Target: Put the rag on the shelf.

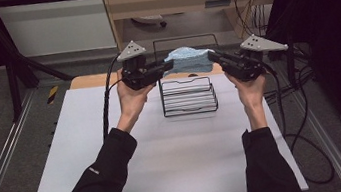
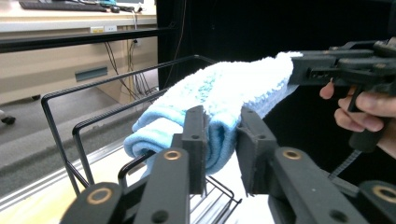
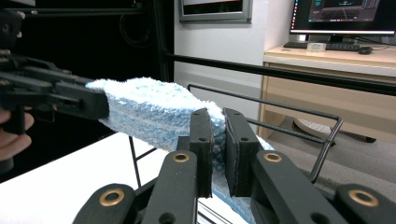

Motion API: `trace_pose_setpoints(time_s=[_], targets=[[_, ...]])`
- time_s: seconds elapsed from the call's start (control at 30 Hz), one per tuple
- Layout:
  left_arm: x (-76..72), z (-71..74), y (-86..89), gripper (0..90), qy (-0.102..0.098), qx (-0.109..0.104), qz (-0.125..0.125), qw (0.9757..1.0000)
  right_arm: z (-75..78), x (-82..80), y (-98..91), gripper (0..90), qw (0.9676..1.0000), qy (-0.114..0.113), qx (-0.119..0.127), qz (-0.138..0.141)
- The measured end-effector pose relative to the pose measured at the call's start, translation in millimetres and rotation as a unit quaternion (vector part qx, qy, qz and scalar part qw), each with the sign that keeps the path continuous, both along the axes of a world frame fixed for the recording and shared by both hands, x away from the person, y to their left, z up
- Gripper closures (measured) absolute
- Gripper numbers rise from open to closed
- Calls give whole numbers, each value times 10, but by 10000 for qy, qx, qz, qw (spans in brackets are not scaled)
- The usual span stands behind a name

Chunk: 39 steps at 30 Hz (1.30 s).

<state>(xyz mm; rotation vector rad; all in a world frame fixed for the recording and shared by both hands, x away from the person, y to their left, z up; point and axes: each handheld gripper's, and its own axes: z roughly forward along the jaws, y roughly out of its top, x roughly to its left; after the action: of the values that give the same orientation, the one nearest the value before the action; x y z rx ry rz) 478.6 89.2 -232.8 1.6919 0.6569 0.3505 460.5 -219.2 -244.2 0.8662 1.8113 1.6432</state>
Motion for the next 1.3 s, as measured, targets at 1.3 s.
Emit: trace_pose_setpoints(time_s=[1.3], targets=[[32, -22, -159, 892, 454, 743, -32, 9962, -2, -183, -16, 676, 9995, 106, -261, 105]])
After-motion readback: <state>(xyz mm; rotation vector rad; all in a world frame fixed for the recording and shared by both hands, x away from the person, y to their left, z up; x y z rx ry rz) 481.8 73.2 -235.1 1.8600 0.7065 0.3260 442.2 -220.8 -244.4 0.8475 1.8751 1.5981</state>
